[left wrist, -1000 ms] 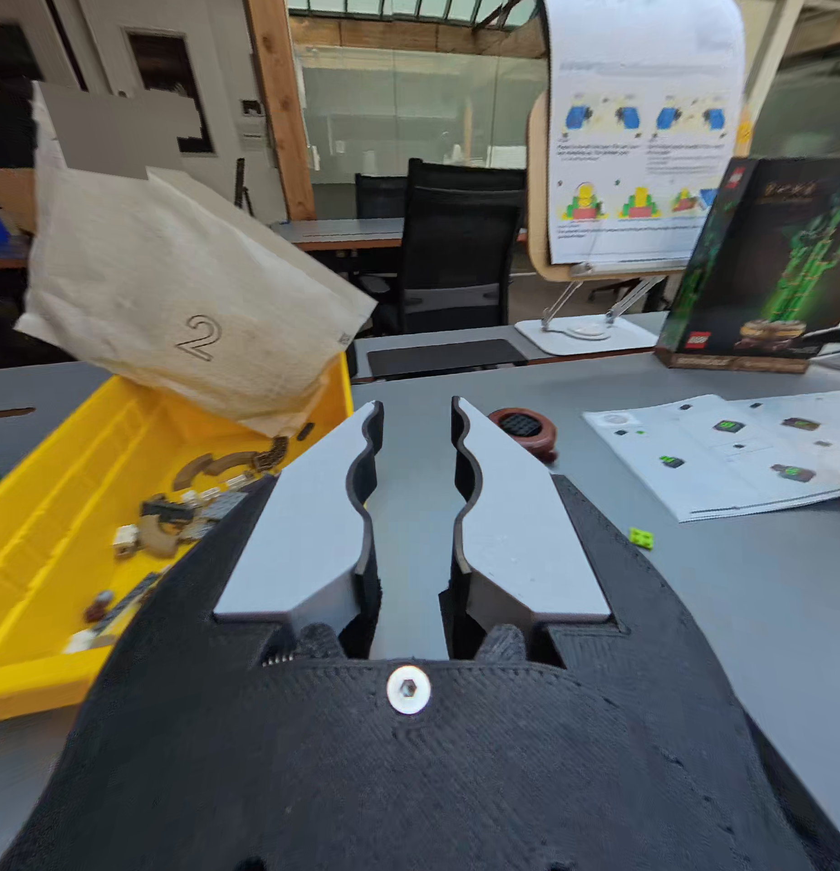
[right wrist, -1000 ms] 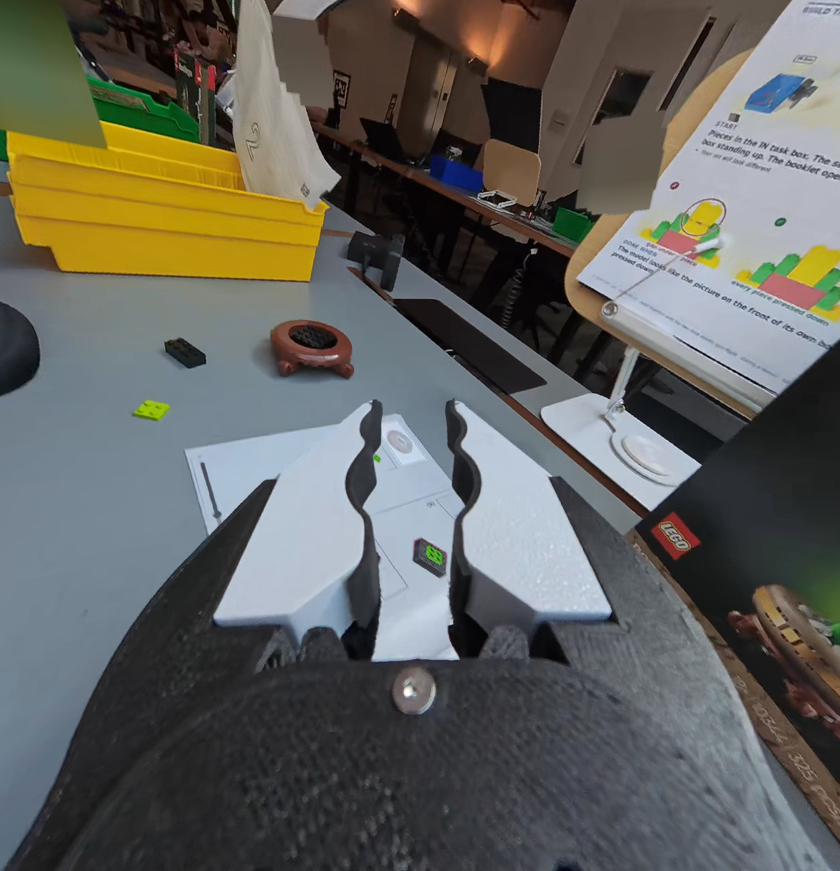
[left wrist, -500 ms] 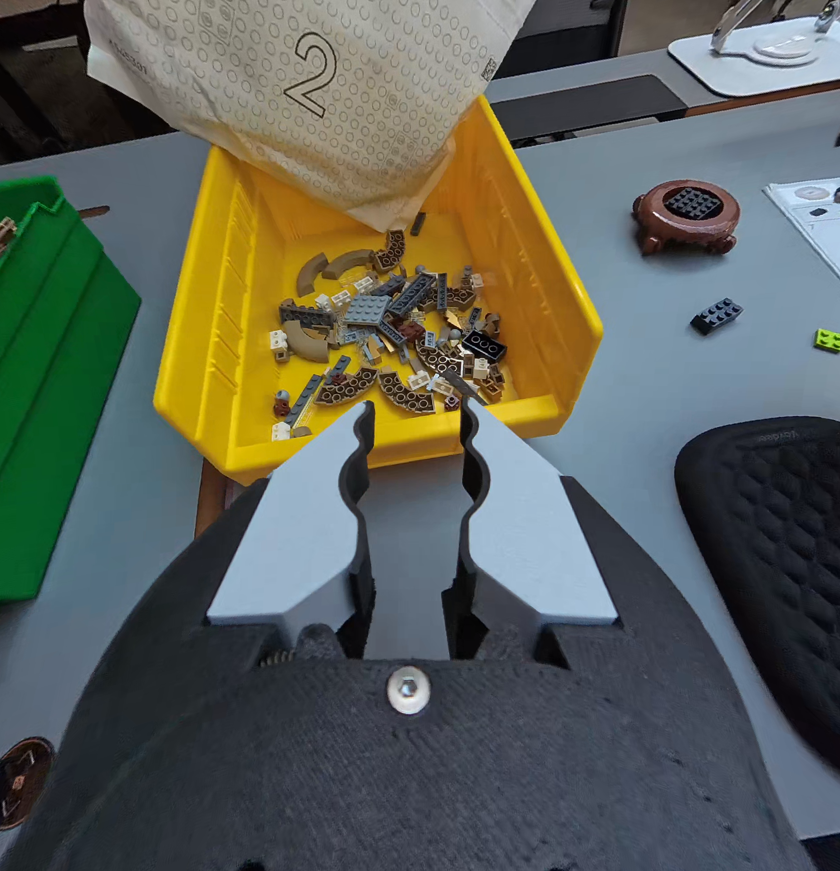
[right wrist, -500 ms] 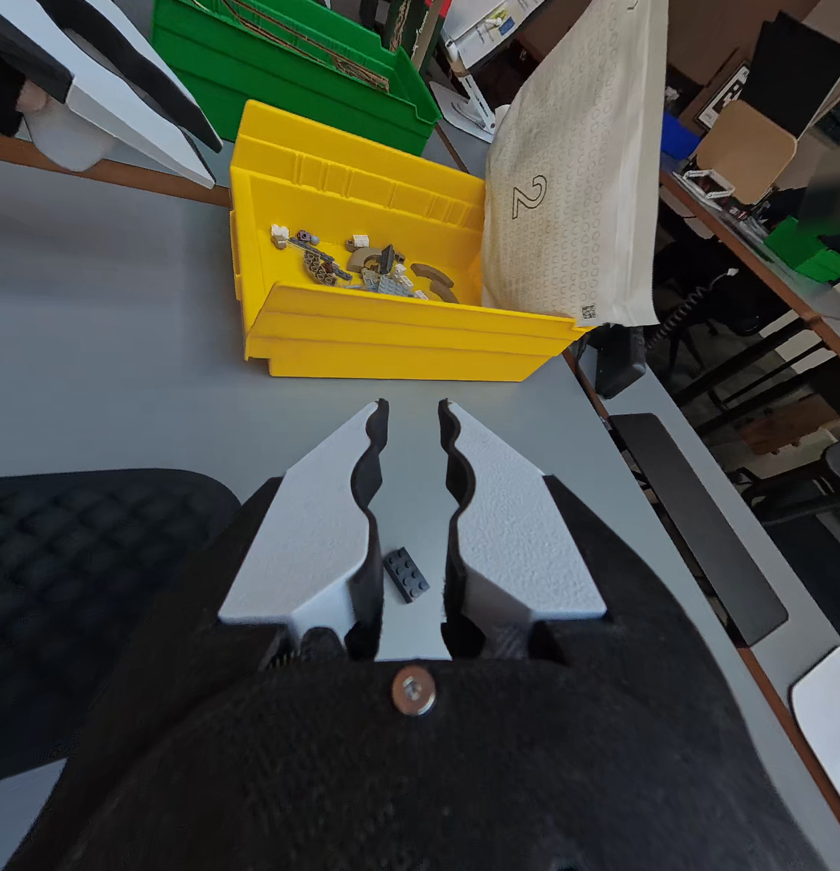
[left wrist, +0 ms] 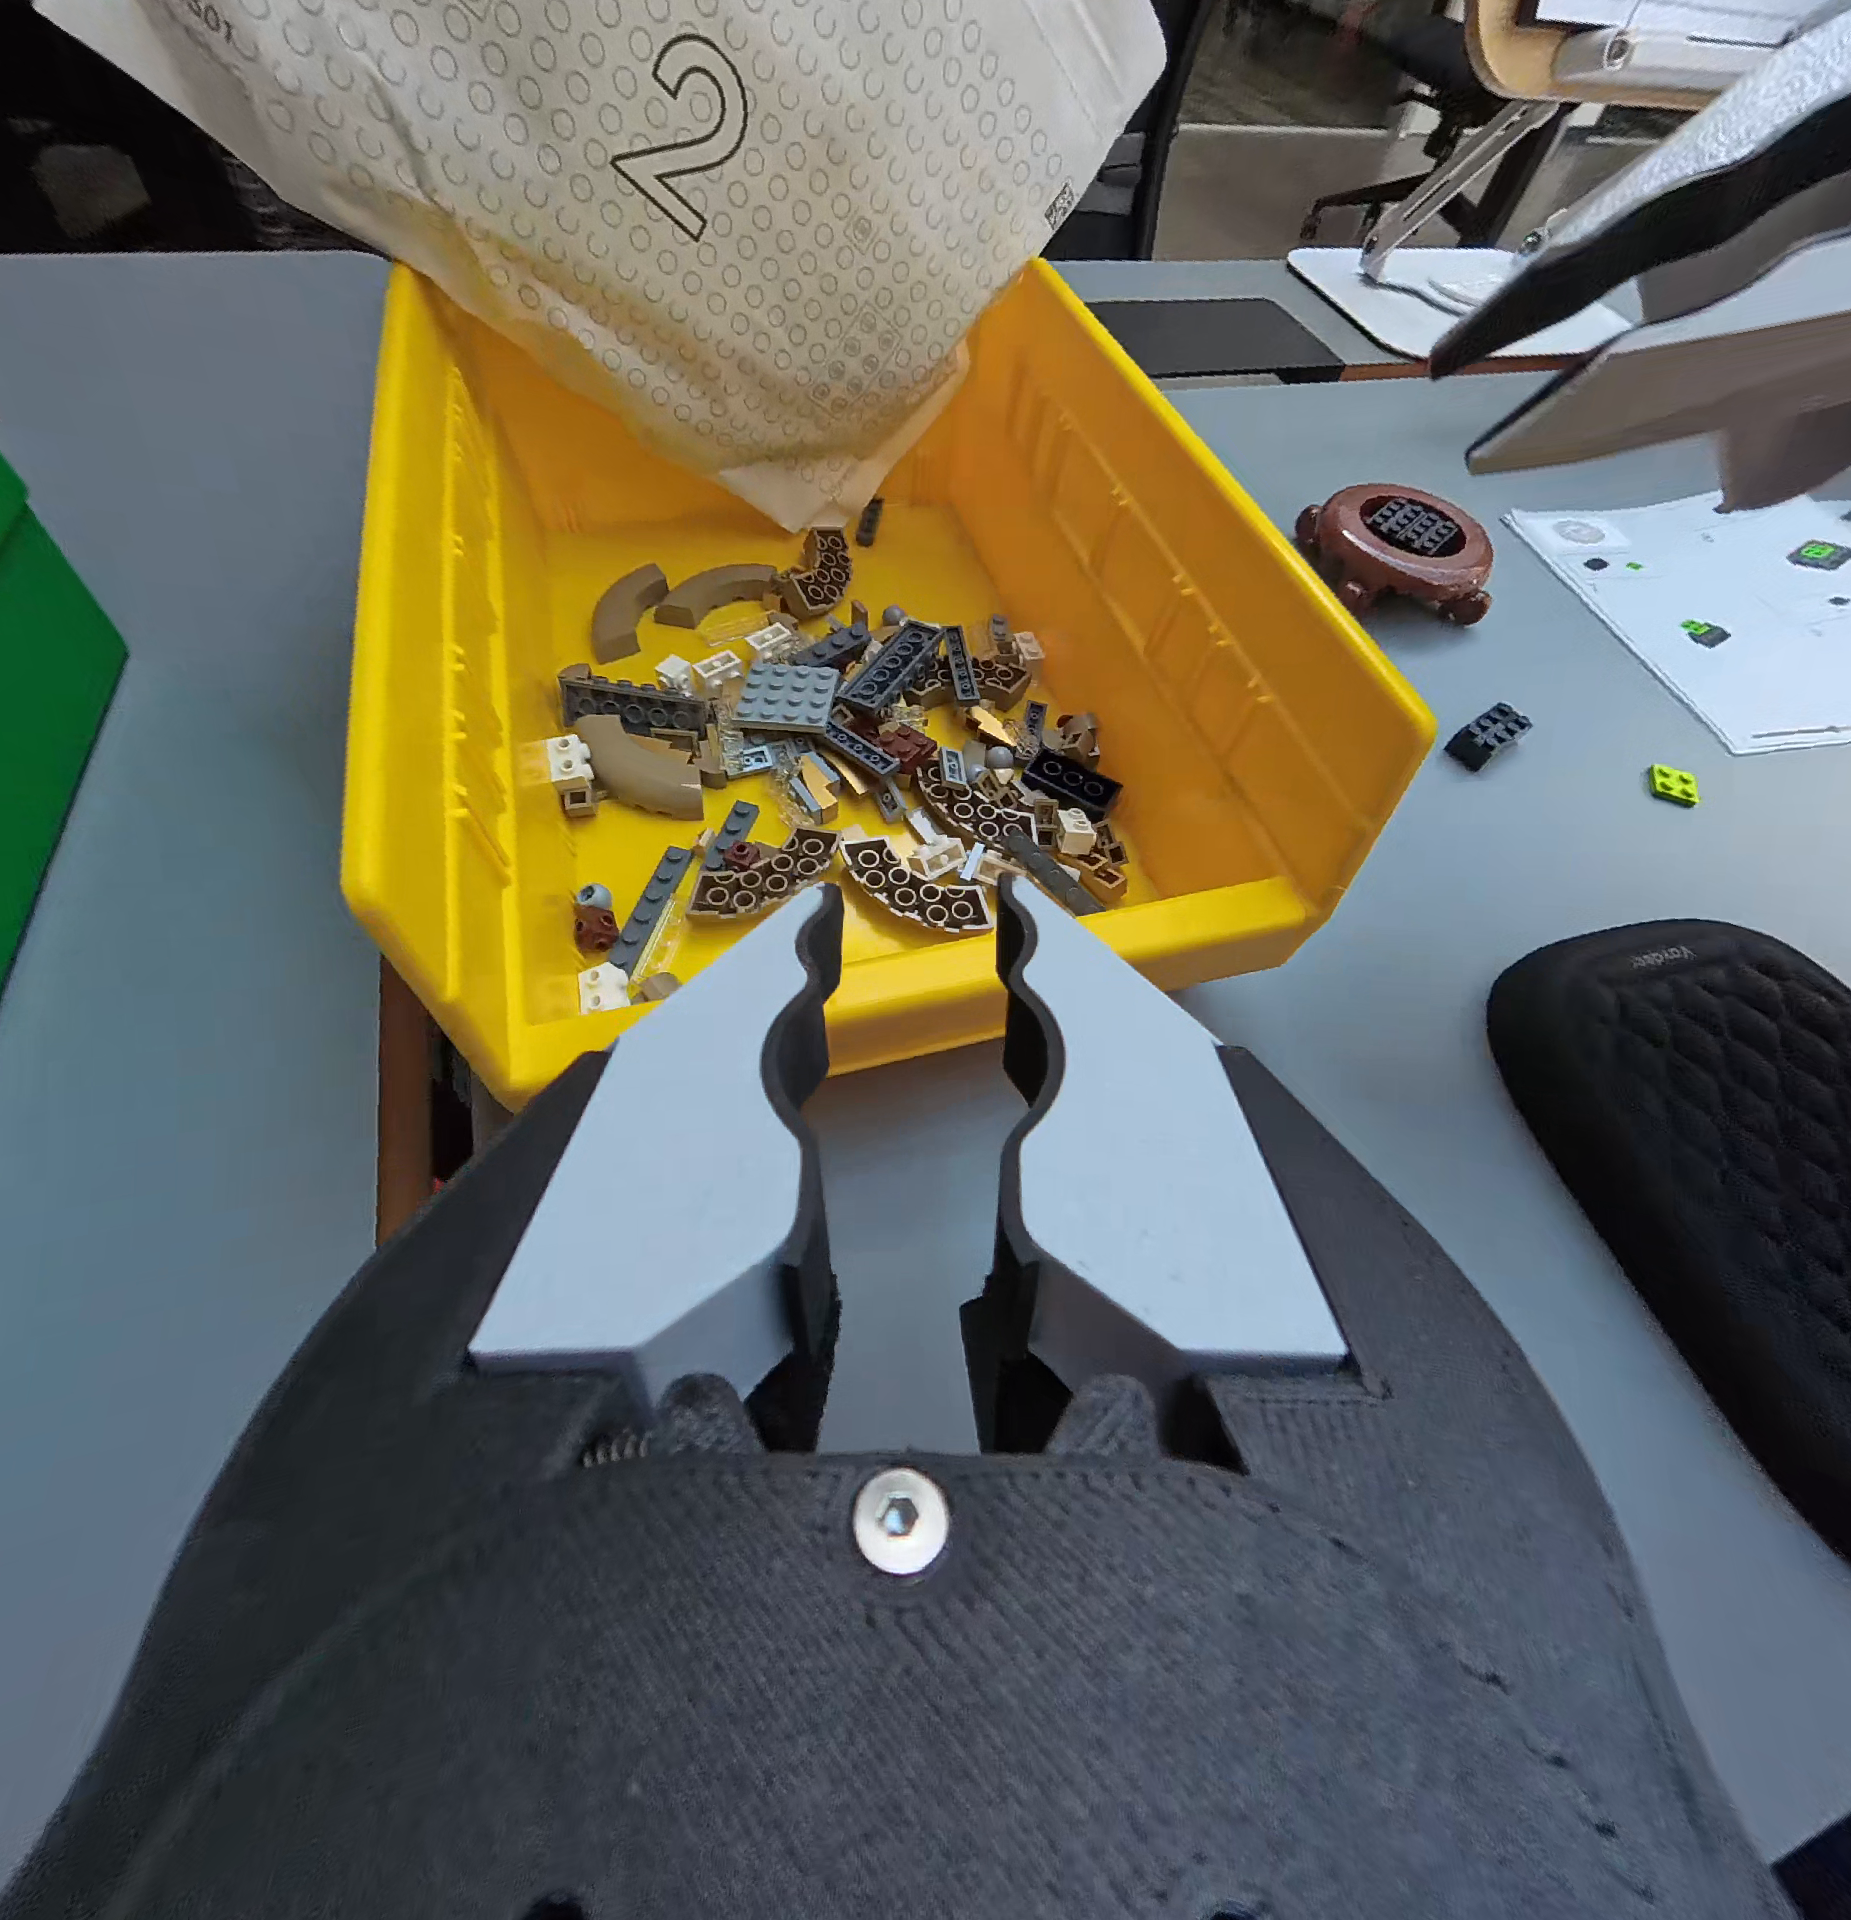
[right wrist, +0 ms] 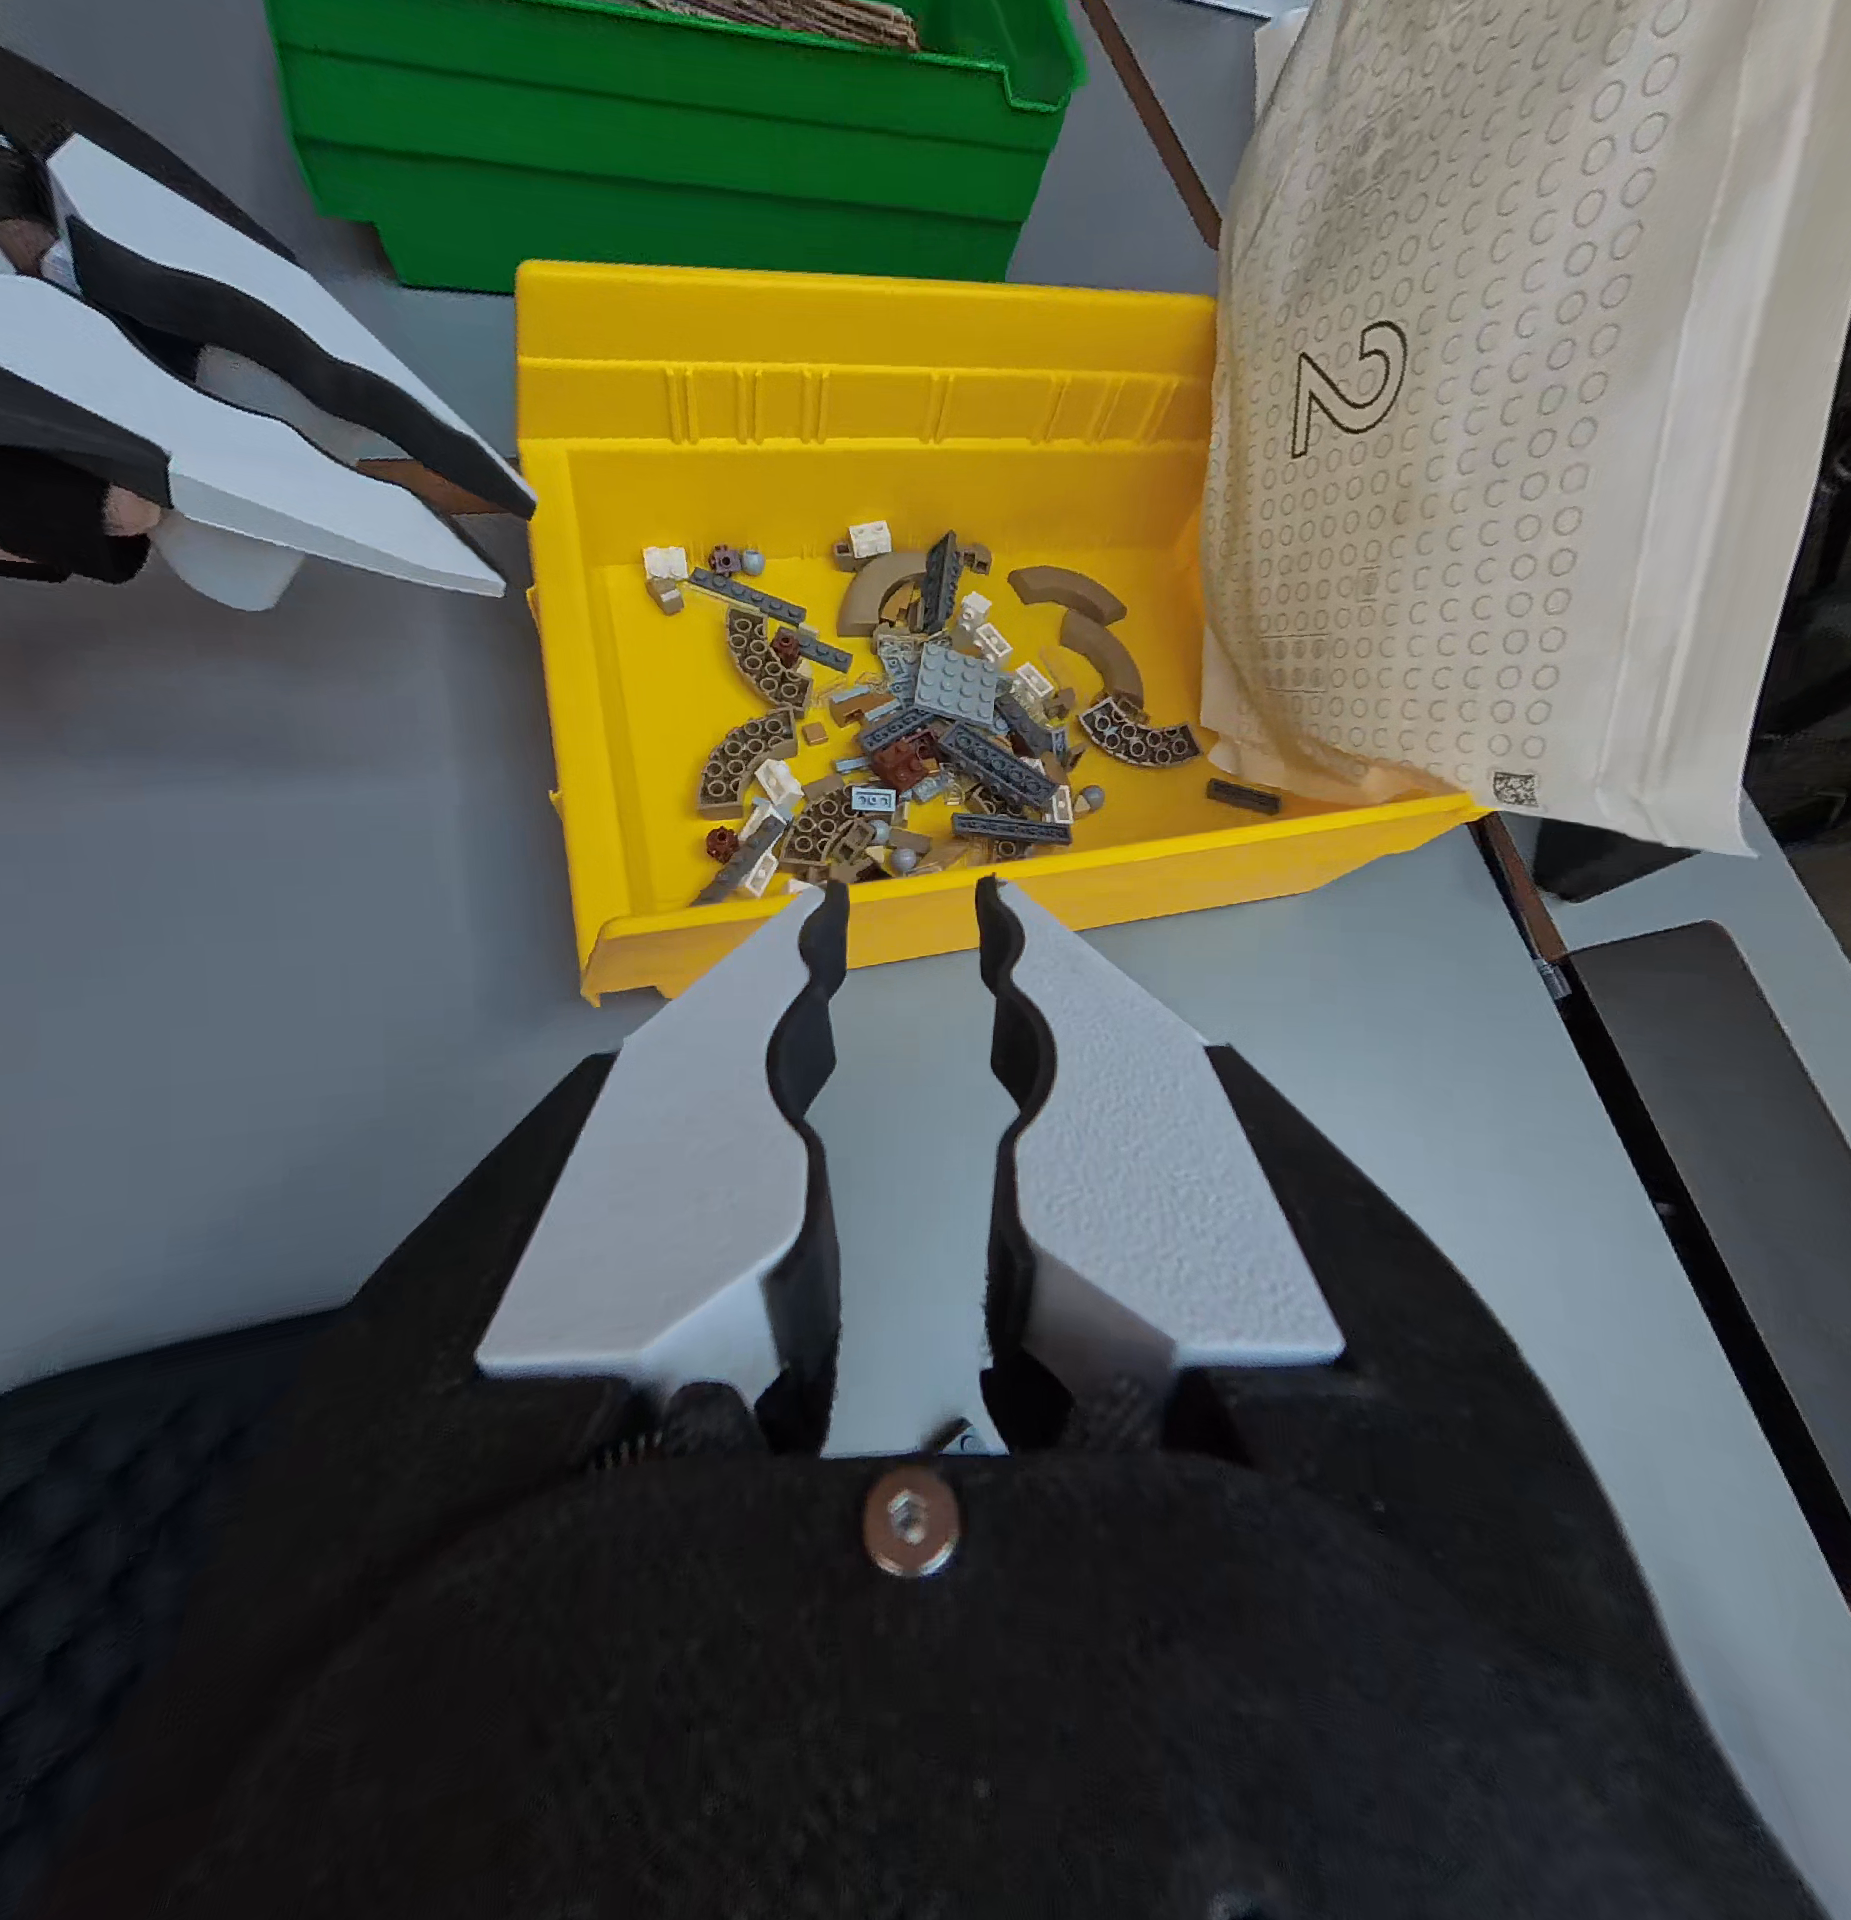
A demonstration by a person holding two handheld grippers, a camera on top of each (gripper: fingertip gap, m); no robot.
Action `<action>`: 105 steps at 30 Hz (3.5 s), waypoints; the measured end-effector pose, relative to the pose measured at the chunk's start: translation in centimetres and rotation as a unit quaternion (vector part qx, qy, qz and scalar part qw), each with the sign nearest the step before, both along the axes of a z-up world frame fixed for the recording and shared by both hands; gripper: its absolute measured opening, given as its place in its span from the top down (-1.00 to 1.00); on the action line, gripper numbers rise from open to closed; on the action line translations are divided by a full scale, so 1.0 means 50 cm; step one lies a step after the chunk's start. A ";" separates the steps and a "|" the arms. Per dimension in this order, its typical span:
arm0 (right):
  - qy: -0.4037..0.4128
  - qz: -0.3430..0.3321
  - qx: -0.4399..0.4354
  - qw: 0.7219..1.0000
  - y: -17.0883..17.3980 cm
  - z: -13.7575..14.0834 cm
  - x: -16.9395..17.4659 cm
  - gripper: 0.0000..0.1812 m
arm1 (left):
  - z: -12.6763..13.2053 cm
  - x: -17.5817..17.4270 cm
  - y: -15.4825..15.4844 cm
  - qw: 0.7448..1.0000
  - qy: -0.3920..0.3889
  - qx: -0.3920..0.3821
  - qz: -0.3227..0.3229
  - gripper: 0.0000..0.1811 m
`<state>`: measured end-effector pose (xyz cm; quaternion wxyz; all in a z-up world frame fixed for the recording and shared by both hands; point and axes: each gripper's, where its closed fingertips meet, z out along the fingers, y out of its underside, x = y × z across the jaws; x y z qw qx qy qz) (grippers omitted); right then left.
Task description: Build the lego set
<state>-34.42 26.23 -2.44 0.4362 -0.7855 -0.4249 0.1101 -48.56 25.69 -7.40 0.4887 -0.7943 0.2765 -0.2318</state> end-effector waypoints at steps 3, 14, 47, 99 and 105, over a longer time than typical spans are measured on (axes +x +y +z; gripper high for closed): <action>-0.014 0.013 -0.034 0.999 0.009 0.005 -0.024 0.79 | 0.003 -0.024 0.005 1.000 0.016 0.015 -0.008 0.72; -0.001 -0.003 -0.044 0.999 0.070 -0.001 -0.043 1.00 | 0.009 -0.017 0.017 0.993 -0.090 -0.020 -0.078 0.83; -0.001 -0.144 0.083 0.986 -0.210 0.154 0.498 0.77 | 0.037 0.376 -0.234 0.967 0.046 0.015 -0.249 0.56; 0.308 0.042 0.026 0.950 -0.331 -0.050 0.783 0.81 | -0.056 0.670 -0.240 0.944 0.055 -0.068 -0.317 0.82; 0.282 0.045 0.020 0.958 -0.333 -0.068 0.774 0.81 | -0.120 0.746 -0.367 0.914 0.139 -0.032 -0.380 0.82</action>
